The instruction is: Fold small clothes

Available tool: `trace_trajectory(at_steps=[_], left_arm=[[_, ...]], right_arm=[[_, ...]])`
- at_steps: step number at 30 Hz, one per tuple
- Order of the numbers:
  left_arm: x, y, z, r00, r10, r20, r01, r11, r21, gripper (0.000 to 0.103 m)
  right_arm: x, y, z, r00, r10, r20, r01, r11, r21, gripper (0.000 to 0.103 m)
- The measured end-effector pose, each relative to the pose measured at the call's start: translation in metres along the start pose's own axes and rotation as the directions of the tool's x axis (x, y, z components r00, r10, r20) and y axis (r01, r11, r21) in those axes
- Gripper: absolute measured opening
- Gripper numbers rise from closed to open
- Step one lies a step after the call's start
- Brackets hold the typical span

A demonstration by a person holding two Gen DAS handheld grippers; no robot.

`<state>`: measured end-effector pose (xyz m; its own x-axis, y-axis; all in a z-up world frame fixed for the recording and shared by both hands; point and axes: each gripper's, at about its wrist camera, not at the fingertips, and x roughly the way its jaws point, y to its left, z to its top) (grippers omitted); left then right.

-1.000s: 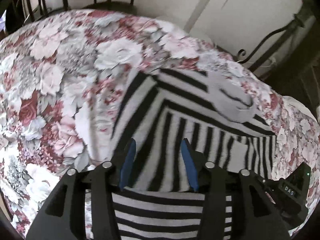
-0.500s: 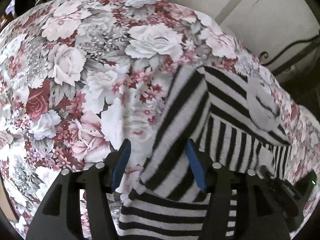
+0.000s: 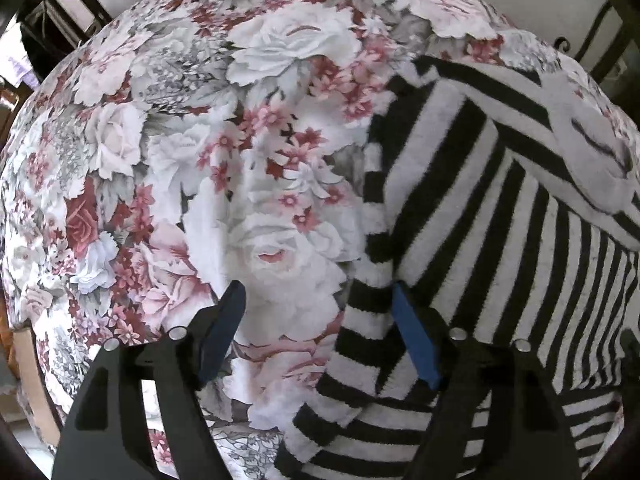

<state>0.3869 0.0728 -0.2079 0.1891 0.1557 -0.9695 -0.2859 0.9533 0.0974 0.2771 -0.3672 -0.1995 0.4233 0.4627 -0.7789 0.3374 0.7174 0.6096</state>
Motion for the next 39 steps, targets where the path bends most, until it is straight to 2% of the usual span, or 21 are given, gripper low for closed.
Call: trace_trajectory(at_steps=[2,4,6,7,10,13,14,15,16,17,18,20,21,23,26,29,31,33,34,37,39], left_arm=[[-0.013,0.008,0.003,0.999,-0.031,0.034,0.032,0.999,-0.035,0.071],[-0.032,0.009,0.009,0.993,-0.057,0.106,0.062,0.997,-0.039,0.071],[-0.045,0.007,0.015,0.983,-0.092,0.156,0.098,0.995,-0.027,0.071],[-0.048,0.002,0.019,0.979,-0.113,0.171,0.117,0.993,-0.017,0.071],[-0.045,-0.016,0.029,0.977,-0.128,0.173,0.125,0.992,0.028,0.071],[-0.022,-0.035,0.034,0.990,-0.085,0.115,0.076,0.994,0.078,0.071],[-0.012,-0.039,0.033,0.995,-0.051,0.086,0.042,0.994,0.098,0.075],[0.005,-0.042,0.034,0.999,-0.014,0.048,0.008,0.993,0.117,0.080],[0.013,-0.041,0.034,0.999,-0.002,0.041,-0.003,0.994,0.111,0.092],[0.017,-0.038,0.035,0.999,0.014,0.042,-0.018,0.995,0.095,0.099],[0.020,-0.032,0.037,1.000,-0.003,0.027,0.001,0.998,0.068,0.099],[0.013,-0.027,0.040,0.999,-0.031,0.019,0.031,0.999,0.035,0.096],[0.005,-0.023,0.040,0.998,-0.044,0.036,0.043,0.999,0.028,0.094],[-0.017,-0.025,0.039,0.993,-0.072,0.094,0.068,0.996,0.053,0.092],[-0.038,-0.035,0.025,0.987,-0.112,0.115,0.097,0.987,0.128,0.092],[-0.030,-0.053,0.004,0.996,-0.046,0.078,0.027,0.972,0.234,0.093],[0.001,-0.066,-0.016,0.998,0.059,0.026,-0.064,0.942,0.329,0.099],[0.007,-0.063,-0.024,0.997,0.053,0.048,-0.065,0.948,0.310,0.099],[0.003,-0.060,-0.024,0.999,0.043,0.028,-0.050,0.957,0.286,0.099],[-0.022,-0.045,-0.026,1.000,-0.027,-0.003,0.027,0.973,0.231,0.098],[-0.034,-0.032,-0.032,0.999,-0.040,-0.002,0.040,0.975,0.219,0.098]], right_arm=[[-0.017,-0.003,0.004,0.997,-0.028,0.069,0.025,0.999,0.041,0.016],[-0.042,-0.001,0.008,0.980,-0.073,0.183,0.067,0.997,0.037,0.016],[-0.057,0.012,0.010,0.962,-0.055,0.268,0.062,0.998,-0.015,0.016],[-0.055,0.022,0.012,0.960,-0.039,0.278,0.057,0.997,-0.054,0.016],[-0.032,0.049,0.014,0.975,0.012,0.223,0.022,0.988,-0.150,0.016],[-0.005,0.059,0.010,0.991,0.010,0.130,0.018,0.979,-0.205,0.016],[0.007,0.060,0.008,0.996,-0.025,0.090,0.044,0.975,-0.220,0.016],[0.024,0.057,0.007,0.996,-0.082,0.044,0.090,0.968,-0.233,0.010],[0.032,0.052,0.006,0.993,-0.113,0.024,0.116,0.965,-0.236,0.006],[0.038,0.046,0.007,0.992,-0.128,0.015,0.128,0.963,-0.235,0.000],[0.040,0.042,0.009,0.992,-0.127,0.013,0.127,0.966,-0.226,0.000],[0.031,0.038,0.013,0.996,-0.089,0.004,0.089,0.981,-0.174,0.001],[0.024,0.041,0.013,0.996,-0.082,0.022,0.084,0.980,-0.180,0.006],[0.008,0.058,0.007,0.992,-0.098,0.078,0.115,0.958,-0.261,0.006],[-0.003,0.071,-0.004,0.995,-0.085,0.057,0.099,0.944,-0.313,0.006],[0.001,0.075,-0.014,0.987,-0.156,0.033,0.158,0.920,-0.360,0.007],[0.017,0.069,-0.021,0.967,-0.256,-0.003,0.235,0.892,-0.386,0.014],[0.036,0.057,-0.026,0.954,-0.291,-0.068,0.243,0.889,-0.389,0.011],[0.035,0.053,-0.026,0.956,-0.287,-0.065,0.242,0.893,-0.380,0.010],[0.006,0.056,-0.022,0.976,-0.204,-0.071,0.174,0.937,-0.304,0.017],[-0.019,0.058,-0.024,0.984,-0.173,-0.039,0.153,0.938,-0.312,0.022]])
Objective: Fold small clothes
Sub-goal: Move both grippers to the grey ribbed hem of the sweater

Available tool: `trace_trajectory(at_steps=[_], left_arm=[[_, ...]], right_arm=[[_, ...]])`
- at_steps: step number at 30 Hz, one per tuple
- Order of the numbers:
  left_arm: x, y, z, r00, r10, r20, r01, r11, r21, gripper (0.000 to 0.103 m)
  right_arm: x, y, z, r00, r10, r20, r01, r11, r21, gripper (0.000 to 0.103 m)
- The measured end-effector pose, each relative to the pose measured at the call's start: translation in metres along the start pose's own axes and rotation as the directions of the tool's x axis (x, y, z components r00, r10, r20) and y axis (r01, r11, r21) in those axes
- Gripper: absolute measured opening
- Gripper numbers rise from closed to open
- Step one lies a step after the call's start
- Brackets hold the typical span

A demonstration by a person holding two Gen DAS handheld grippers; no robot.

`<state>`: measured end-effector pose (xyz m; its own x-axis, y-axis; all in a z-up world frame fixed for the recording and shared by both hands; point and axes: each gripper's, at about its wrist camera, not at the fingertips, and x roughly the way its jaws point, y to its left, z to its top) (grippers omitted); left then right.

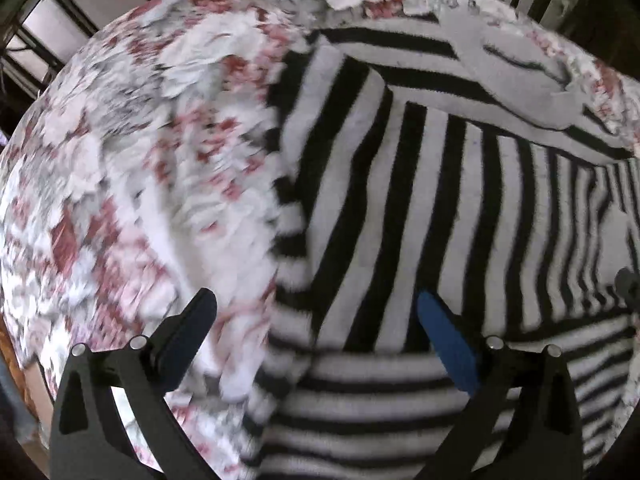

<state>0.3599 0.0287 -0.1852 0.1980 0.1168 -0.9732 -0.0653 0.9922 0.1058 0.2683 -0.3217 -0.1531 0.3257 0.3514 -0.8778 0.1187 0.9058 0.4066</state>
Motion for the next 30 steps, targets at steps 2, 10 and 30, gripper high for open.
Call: trace_trajectory(at_steps=[2,10,30], left_arm=[[-0.009,0.011,-0.016,1.000,0.018,-0.017,-0.018,1.000,-0.001,0.098],[-0.052,0.064,-0.104,0.997,-0.043,-0.065,0.040,0.998,-0.044,0.098],[-0.087,0.125,-0.259,0.915,-0.360,-0.183,0.329,0.927,-0.181,0.098]], right_arm=[[-0.018,-0.005,-0.008,1.000,-0.028,0.014,0.028,0.999,-0.016,0.026],[-0.068,-0.052,-0.066,0.997,-0.075,0.013,0.074,0.997,0.018,0.041],[-0.095,-0.091,-0.177,0.984,0.148,-0.102,-0.131,0.978,0.159,0.047]])
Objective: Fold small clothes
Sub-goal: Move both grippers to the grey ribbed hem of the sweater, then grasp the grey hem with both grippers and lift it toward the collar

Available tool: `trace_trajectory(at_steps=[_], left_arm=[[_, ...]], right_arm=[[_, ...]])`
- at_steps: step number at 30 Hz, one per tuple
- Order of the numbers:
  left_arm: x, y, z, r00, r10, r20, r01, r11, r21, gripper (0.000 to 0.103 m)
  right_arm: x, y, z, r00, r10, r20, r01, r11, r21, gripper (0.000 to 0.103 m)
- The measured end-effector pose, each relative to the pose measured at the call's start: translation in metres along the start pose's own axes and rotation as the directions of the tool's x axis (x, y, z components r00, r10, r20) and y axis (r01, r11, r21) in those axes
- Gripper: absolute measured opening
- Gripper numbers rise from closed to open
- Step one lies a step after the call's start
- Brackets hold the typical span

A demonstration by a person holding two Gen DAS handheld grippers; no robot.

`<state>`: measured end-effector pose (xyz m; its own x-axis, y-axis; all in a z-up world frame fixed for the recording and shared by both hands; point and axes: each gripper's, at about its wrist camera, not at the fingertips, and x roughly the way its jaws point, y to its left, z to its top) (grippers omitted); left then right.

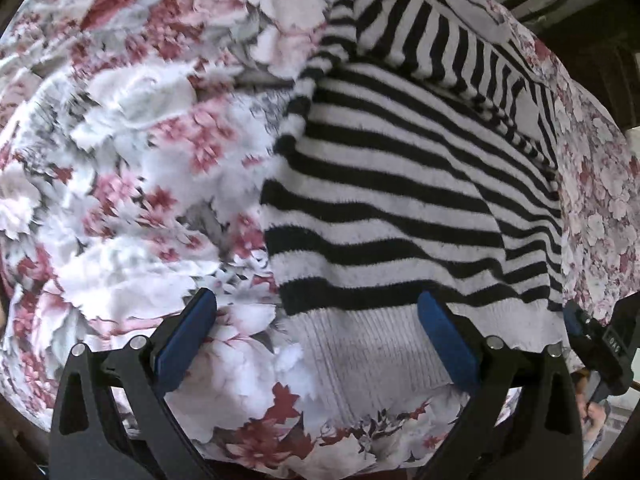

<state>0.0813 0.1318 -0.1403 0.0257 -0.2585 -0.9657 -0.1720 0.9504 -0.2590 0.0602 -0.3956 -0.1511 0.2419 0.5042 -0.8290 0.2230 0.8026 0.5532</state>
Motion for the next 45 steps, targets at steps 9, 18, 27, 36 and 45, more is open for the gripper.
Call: trace_trajectory(at_steps=[9,18,27,36,45], left_arm=[[0.014,0.023,0.014,0.997,-0.066,-0.039,0.065,0.998,-0.006,0.084],[0.043,-0.016,0.034,0.992,-0.120,-0.046,0.119,0.993,-0.024,0.053],[0.050,-0.021,0.031,0.992,-0.118,-0.045,0.117,0.993,-0.021,0.042],[0.054,-0.027,0.036,0.995,-0.090,-0.052,0.089,0.996,-0.024,0.036],[0.011,-0.029,0.035,0.978,-0.191,0.082,0.193,0.981,-0.021,0.007]], right_arm=[[0.011,0.006,0.001,1.000,0.012,-0.012,-0.012,1.000,0.008,0.054],[0.012,0.007,0.004,0.999,0.048,0.009,-0.049,0.998,0.031,0.053],[0.018,0.012,-0.007,1.000,0.004,-0.024,-0.004,1.000,0.004,0.052],[0.027,0.006,-0.008,1.000,0.018,-0.010,-0.018,0.999,0.040,0.022],[-0.026,0.011,-0.003,0.974,0.154,0.169,-0.162,0.986,0.040,0.008]])
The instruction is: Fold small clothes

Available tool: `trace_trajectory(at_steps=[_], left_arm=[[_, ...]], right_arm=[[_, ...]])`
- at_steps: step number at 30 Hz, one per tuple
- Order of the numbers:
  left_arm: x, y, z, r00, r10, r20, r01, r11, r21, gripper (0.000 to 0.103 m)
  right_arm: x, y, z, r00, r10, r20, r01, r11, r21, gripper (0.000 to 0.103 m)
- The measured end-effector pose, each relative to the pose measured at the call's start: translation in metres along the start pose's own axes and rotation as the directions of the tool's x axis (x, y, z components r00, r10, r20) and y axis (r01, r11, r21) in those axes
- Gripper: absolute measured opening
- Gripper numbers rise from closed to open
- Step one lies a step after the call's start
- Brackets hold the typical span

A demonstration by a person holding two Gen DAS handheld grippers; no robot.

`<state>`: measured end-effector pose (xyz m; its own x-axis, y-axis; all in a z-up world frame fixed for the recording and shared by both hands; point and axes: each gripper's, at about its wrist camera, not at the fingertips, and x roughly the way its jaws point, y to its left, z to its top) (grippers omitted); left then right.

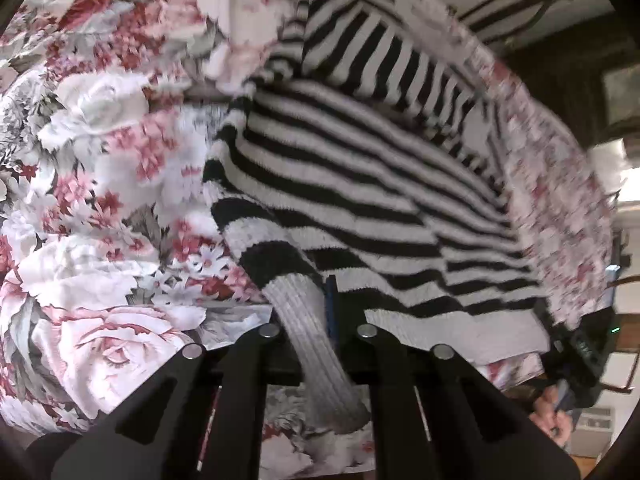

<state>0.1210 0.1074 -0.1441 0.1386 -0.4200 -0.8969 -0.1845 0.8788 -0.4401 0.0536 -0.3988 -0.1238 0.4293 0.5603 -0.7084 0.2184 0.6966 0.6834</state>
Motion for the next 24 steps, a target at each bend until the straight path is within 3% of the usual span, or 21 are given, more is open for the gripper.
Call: trace_trajectory(at_steps=[4,14,24], left_arm=[[-0.013,0.000,0.008,0.997,-0.054,0.048,0.055,0.998,-0.030,0.007],[-0.022,-0.029,0.051,0.989,0.017,0.150,-0.023,0.999,0.039,0.007],[-0.032,-0.047,0.109,0.970,0.002,0.245,-0.005,1.000,0.013,0.007]], right_arm=[[-0.001,-0.002,0.004,1.000,0.029,-0.003,-0.028,0.999,0.037,0.008],[0.009,0.026,0.043,0.999,0.052,0.017,-0.052,0.998,0.043,0.008],[0.042,0.043,0.109,0.998,0.058,0.026,-0.060,0.994,0.089,0.008]])
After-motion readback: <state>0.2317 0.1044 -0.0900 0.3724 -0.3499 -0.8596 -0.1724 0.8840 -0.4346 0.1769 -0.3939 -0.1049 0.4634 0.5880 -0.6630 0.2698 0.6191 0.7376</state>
